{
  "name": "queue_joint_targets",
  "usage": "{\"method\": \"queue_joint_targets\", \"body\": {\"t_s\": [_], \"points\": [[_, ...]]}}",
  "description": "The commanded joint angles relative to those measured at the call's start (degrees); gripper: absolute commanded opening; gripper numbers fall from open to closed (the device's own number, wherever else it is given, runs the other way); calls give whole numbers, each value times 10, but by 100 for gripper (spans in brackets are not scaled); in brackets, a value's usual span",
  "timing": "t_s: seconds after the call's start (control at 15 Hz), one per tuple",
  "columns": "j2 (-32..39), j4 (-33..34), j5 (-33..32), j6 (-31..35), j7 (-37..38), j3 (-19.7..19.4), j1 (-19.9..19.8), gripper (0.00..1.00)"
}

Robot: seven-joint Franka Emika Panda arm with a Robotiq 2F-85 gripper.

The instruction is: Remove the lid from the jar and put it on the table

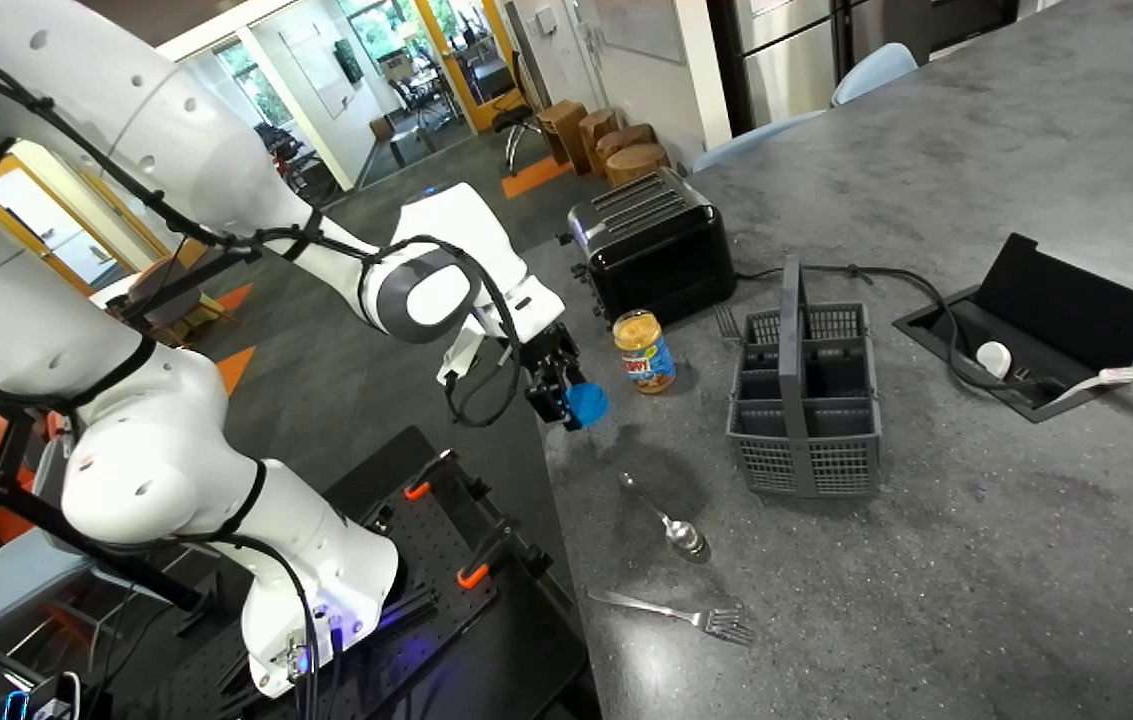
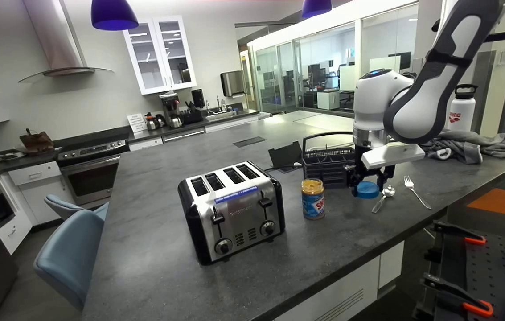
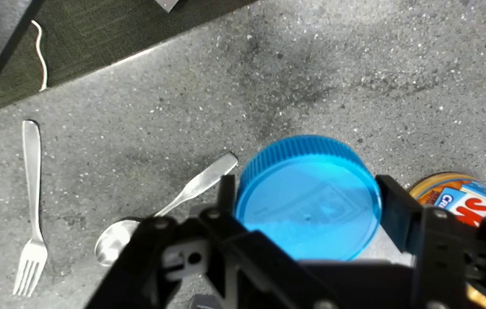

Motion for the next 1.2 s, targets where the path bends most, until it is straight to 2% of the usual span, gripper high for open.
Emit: {"method": "queue_joint_targets", "body": {"t_s": [0.0,0.2,0.4,0.67,1.13], "points": [[21,0,-43,25,16,-5,9,55],[33,0,-96,37,40,-12,18,55],[43,1,-187,43,90,-6,8,55],[66,1,-260,46,125,-11,6,55],[113,10,-378,88,172,-52,1,55]]}}
